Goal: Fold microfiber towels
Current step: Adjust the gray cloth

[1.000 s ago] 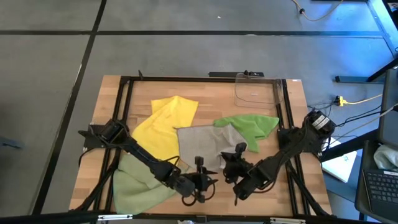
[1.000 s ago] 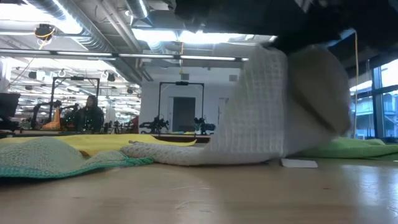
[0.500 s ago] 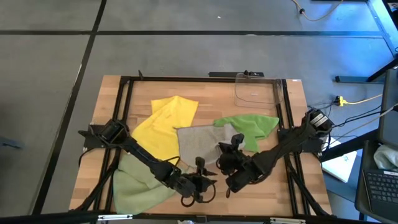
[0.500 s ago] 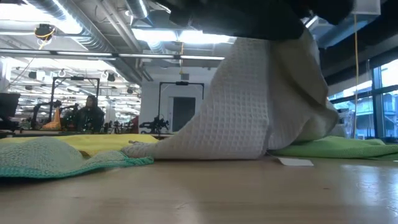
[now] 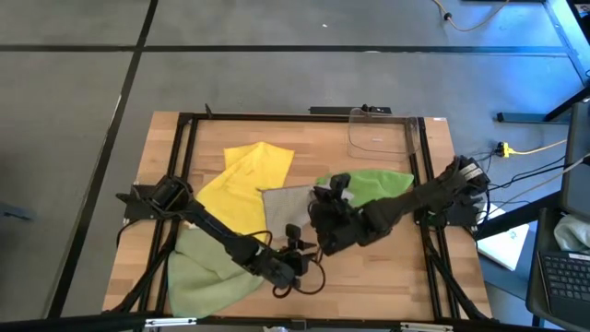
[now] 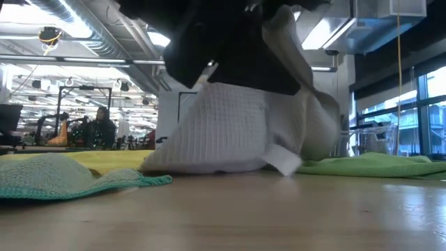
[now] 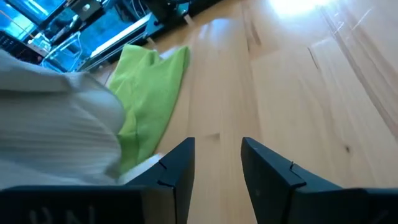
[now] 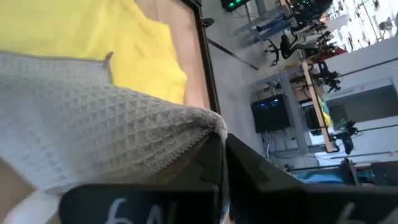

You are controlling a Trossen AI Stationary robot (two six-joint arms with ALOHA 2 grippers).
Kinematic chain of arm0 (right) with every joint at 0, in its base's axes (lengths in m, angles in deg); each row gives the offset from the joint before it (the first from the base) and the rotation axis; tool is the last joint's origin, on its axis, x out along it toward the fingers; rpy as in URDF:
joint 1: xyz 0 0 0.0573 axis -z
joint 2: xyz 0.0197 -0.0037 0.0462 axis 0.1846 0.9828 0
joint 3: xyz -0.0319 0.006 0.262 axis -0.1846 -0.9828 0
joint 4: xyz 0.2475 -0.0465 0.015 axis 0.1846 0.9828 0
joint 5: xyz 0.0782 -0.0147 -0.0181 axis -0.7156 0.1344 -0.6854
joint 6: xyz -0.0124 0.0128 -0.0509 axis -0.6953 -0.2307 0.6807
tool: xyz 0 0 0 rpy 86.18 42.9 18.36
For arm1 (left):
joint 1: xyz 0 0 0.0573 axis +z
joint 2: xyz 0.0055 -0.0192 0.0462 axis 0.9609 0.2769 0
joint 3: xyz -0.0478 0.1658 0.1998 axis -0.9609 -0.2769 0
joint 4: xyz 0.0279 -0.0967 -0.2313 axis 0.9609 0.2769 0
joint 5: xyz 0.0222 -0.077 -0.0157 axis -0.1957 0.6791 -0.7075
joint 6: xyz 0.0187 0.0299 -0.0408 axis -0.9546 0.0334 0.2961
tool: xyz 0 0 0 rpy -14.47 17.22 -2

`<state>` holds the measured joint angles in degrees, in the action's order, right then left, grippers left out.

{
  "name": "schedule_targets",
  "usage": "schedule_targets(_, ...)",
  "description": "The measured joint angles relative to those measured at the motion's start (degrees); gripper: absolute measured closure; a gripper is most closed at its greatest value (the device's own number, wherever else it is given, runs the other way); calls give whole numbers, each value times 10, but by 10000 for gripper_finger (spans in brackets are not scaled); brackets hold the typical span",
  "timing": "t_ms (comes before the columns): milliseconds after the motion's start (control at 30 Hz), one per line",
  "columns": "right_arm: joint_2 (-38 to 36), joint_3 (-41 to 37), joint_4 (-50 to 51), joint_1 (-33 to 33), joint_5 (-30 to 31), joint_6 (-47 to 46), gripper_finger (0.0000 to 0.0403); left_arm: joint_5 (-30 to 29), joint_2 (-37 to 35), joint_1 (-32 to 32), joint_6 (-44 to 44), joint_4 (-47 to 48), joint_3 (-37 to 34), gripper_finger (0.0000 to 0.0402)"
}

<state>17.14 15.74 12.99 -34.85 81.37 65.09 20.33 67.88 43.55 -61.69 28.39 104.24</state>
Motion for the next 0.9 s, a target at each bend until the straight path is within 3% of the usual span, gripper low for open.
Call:
schedule_targets(200, -2, 44, 18, 26, -42, 20, 393, -38, 0, -5, 28, 58, 0, 278)
schedule_targets(367, -2, 51, 25, 26, -50, 20, 384, -165, 0, -26, 73, 150, 0, 278)
schedule_targets(500, -2, 51, 31, 22, -58, 8, 396, -263, 0, -38, 77, 141, 0, 278)
schedule_targets(567, -2, 51, 31, 22, -69, 7, 397, -240, 0, -31, 67, 139, 0, 278)
schedule_targets(733, -2, 51, 33, 22, -73, 7, 384, -103, 6, -4, 38, 157, 0, 278)
schedule_targets(900, -2, 51, 35, 22, -78, 6, 390, -76, 18, 5, -17, 214, 1, 278)
